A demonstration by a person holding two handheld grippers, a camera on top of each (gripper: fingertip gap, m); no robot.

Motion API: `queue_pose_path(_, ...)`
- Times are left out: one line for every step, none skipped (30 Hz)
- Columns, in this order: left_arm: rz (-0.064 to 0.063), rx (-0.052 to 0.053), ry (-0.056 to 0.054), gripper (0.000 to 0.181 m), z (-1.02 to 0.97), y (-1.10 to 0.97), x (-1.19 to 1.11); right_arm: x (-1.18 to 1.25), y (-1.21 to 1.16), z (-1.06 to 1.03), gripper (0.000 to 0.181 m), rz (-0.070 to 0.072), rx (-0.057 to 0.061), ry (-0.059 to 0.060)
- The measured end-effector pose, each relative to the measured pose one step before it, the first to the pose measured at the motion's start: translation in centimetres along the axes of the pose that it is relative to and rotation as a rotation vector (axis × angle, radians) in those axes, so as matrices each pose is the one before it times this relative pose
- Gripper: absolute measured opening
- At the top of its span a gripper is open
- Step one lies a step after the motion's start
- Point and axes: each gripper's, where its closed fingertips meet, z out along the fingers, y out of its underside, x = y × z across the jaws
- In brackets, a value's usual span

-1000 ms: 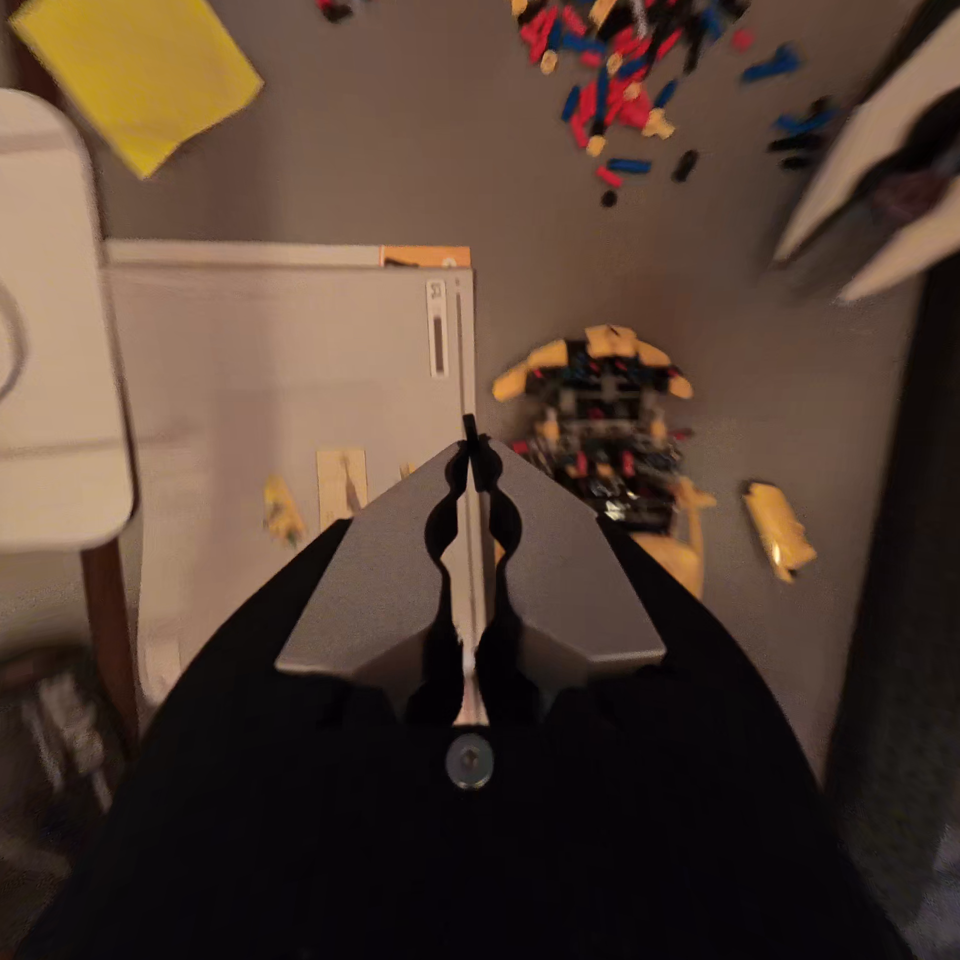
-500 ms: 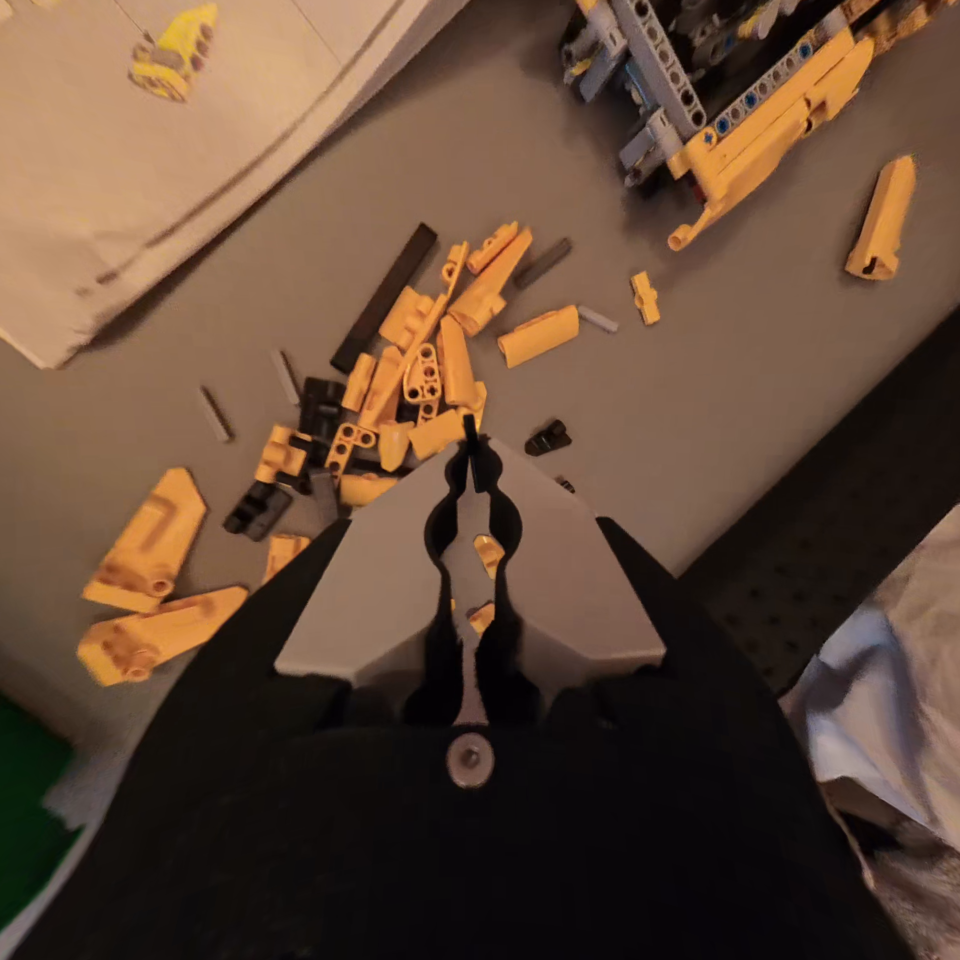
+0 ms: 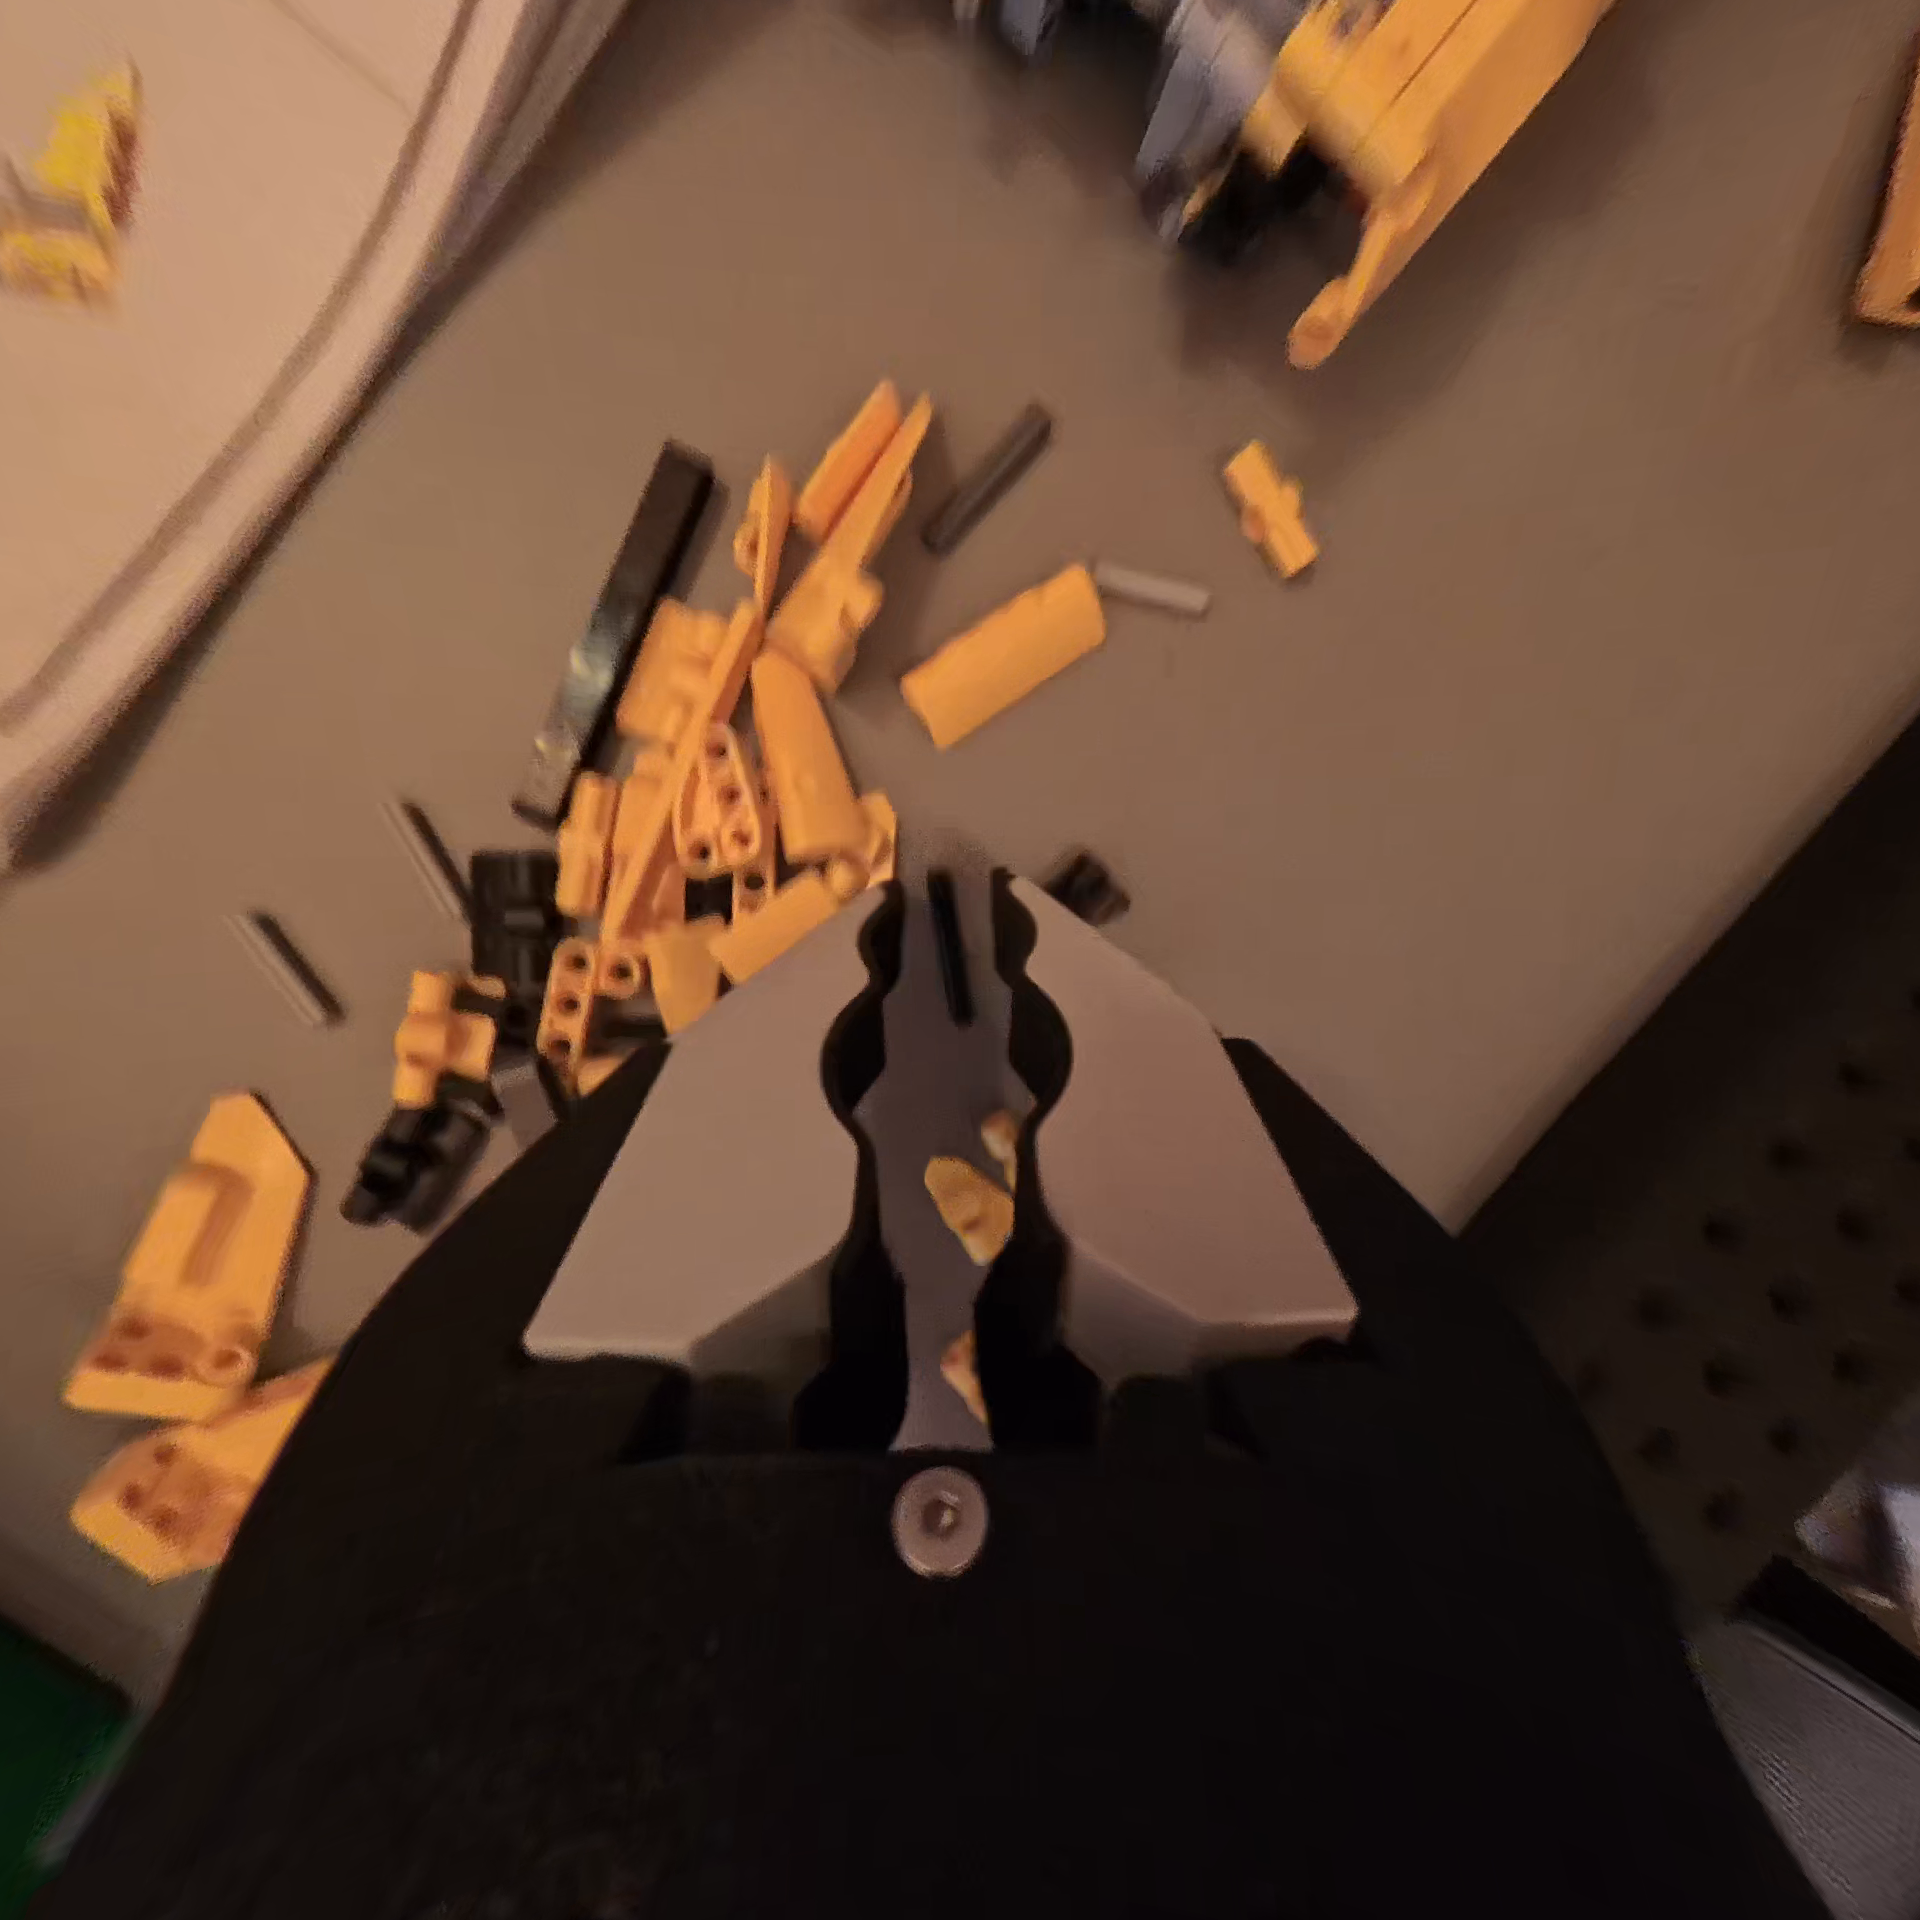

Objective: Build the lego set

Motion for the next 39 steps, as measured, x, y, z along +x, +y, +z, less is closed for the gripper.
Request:
queue_pose_path(0.0402,0.0307,-0.0084,0.021,-0.107,-1.159,0.251,0.011,0.071,0.055,0.023,-0.0020,-0.0047,0.0022)
queue_pose_path(0.0514,0.0357,-0.0006,0.022,-0.084,-1.453,0.415,0.017,0.065,0.058,0.023,-0.0027,-0.0042,0.0022)
queue_pose_path(0.0619,0.0294,0.0099,0.022,0.085,-1.477,0.519,0.016,0.057,0.061,0.023,-0.0035,-0.0046,0.0020)
queue_pose_path(0.0713,0.0134,0.0117,0.022,0.312,-1.242,0.425,0.002,0.067,0.074,0.023,-0.0033,-0.0049,0.0014)
queue_pose_path(0.0795,-0.0076,0.0058,0.022,0.522,-0.823,0.099,-0.001,0.064,0.043,0.023,-0.0031,-0.0046,0.0012)
queue_pose_path(0.0803,-0.0272,0.0014,0.022,0.608,-0.388,-0.211,-0.018,0.026,0.012,0.023,-0.0037,-0.0024,0.0010)
queue_pose_path(0.0692,-0.0356,0.0054,0.022,0.608,-0.139,-0.317,-0.016,-0.004,-0.035,0.023,-0.0037,0.0009,0.0010)
queue_pose_path(0.0526,-0.0317,0.0175,0.022,0.532,-0.102,-0.228,-0.020,-0.045,-0.061,0.023,-0.0032,0.0037,0.0014)
queue_pose_path(0.0366,-0.0283,0.0258,0.022,0.440,-0.053,-0.189,-0.002,-0.078,-0.091,0.023,-0.0021,0.0056,0.0012)
queue_pose_path(0.0230,-0.0293,0.0349,0.022,0.379,0.014,-0.095,0.009,-0.084,-0.097,0.023,-0.0001,0.0065,0.0016)
queue_pose_path(0.0133,-0.0280,0.0464,0.021,0.326,0.023,0.136,0.029,-0.102,-0.092,0.023,0.0015,0.0071,0.0008)
queue_pose_path(0.0087,-0.0265,0.0462,0.021,0.322,0.052,0.249,0.036,-0.102,-0.087,0.023,0.0031,0.0070,0.0004)
queue_pose_path(0.0096,-0.0243,0.0317,0.021,0.338,0.083,0.141,0.056,-0.106,-0.085,0.023,0.0041,0.0068,0.0000)
queue_pose_path(0.0135,-0.0165,0.0209,0.015,0.279,0.012,0.084,0.037,-0.110,-0.084,0.023,0.0047,0.0070,-0.0011)
queue_pose_path(0.0125,-0.0068,0.0181,0.004,0.102,-0.083,0.141,0.017,-0.098,-0.071,0.023,0.0048,0.0066,-0.0022)
queue_pose_path(0.0135,-0.0135,0.0033,0.003,-0.011,-0.009,-0.030,0.006,-0.089,-0.070,0.023,0.0048,0.0055,-0.0031)
queue_pose_path(0.0141,-0.0159,-0.0201,0.003,-0.151,0.027,-0.350,-0.034,-0.087,-0.041,0.023,0.0042,0.0049,-0.0052)
queue_pose_path(0.0064,0.0021,-0.0308,0.003,-0.425,-0.210,-0.588,-0.038,-0.053,-0.018,0.023,0.0035,0.0030,-0.0061)
queue_pose_path(-0.0077,0.0207,-0.0256,0.004,-0.720,-0.575,-0.728,-0.054,-0.034,0.012,0.023,0.0017,0.0009,-0.0058)
queue_pose_path(-0.0233,0.0335,-0.0155,0.004,-1.000,-1.037,-0.842,-0.074,-0.037,0.034,0.023,0.0001,-0.0002,-0.0058)
queue_pose_path(-0.0348,0.0459,-0.0072,0.003,-1.147,-1.663,-0.941,-0.083,-0.036,0.048,0.023,-0.0025,-0.0013,-0.0055)
queue_pose_path(-0.0402,0.0562,0.0031,0.003,-1.079,-2.371,-0.863,-0.100,-0.015,0.053,0.023,-0.0056,-0.0018,-0.0041)
queue_pose_path(-0.0393,0.0559,0.0143,0.003,-0.742,-2.893,-0.644,-0.125,-0.019,0.032,0.022,-0.0082,-0.0016,-0.0034)
queue_pose_path(-0.0324,0.0431,0.0143,0.003,-0.225,-3.127,-0.529,-0.137,-0.027,0.025,0.022,-0.0098,-0.0006,-0.0033)
queue_pose_path(-0.0207,0.0287,0.0165,0.003,0.381,-3.149,-0.389,-0.119,-0.026,-0.007,0.022,-0.0082,-0.0004,-0.0020)
queue_pose_path(-0.0063,0.0130,0.0416,0.003,0.978,-2.954,0.063,-0.132,0.020,-0.013,0.022,-0.0074,-0.0001,-0.0020)
queue_pose_path(0.0071,-0.0082,0.0594,0.003,1.528,-2.526,0.289,-0.122,0.082,-0.010,0.022,-0.0057,-0.0022,-0.0034)
queue_pose_path(0.0138,-0.0273,0.0397,0.003,1.924,-2.052,-0.197,-0.101,0.070,-0.008,0.022,-0.0025,-0.0033,-0.0039)
queue_pose_path(0.0184,-0.0524,0.0179,0.003,2.176,-1.422,-0.735,-0.078,0.038,-0.013,0.022,-0.0020,-0.0013,-0.0037)
queue_pose_path(0.0201,-0.0730,0.0257,0.004,2.218,-0.889,-0.759,0.008,0.011,-0.061,0.023,-0.0014,0.0006,0.0013)
queue_pose_path(0.0114,-0.0617,0.0294,0.004,2.011,-0.851,-0.780,0.031,-0.024,-0.112,0.023,-0.0012,0.0036,0.0041)
queue_pose_path(0.0003,-0.0476,0.0102,0.004,1.678,-0.793,-1.059,-0.010,-0.076,-0.131,0.023,-0.0009,0.0074,0.0008)
queue_pose_path(-0.0066,-0.0447,0.0035,0.004,1.373,-0.547,-1.002,-0.037,-0.108,-0.098,0.023,0.0006,0.0081,-0.0023)
queue_pose_path(-0.0097,-0.0296,0.0176,0.004,1.088,-0.508,-0.510,0.000,-0.069,-0.049,0.023,0.0025,0.0045,-0.0020)
queue_pose_path(-0.0021,-0.0256,0.0202,0.004,0.855,-0.310,-0.174,0.006,-0.023,-0.004,0.023,0.0033,0.0007,-0.0022)
queue_pose_path(0.0160,-0.0388,-0.0007,0.004,0.673,0.118,-0.212,-0.012,0.013,0.011,0.023,0.0031,-0.0009,-0.0038)
queue_pose_path(0.0271,-0.0398,-0.0125,0.004,0.524,0.302,-0.232,-0.051,-0.006,0.014,0.023,0.0018,0.0001,-0.0046)
queue_pose_path(0.0204,-0.0295,-0.0021,0.004,0.400,0.248,-0.006,-0.072,-0.032,-0.014,0.023,-0.0003,0.0021,-0.0036)
queue_pose_path(0.0066,-0.0247,0.0054,0.004,0.283,0.222,0.112,-0.054,-0.032,0.002,0.023,-0.0004,0.0019,-0.0036)
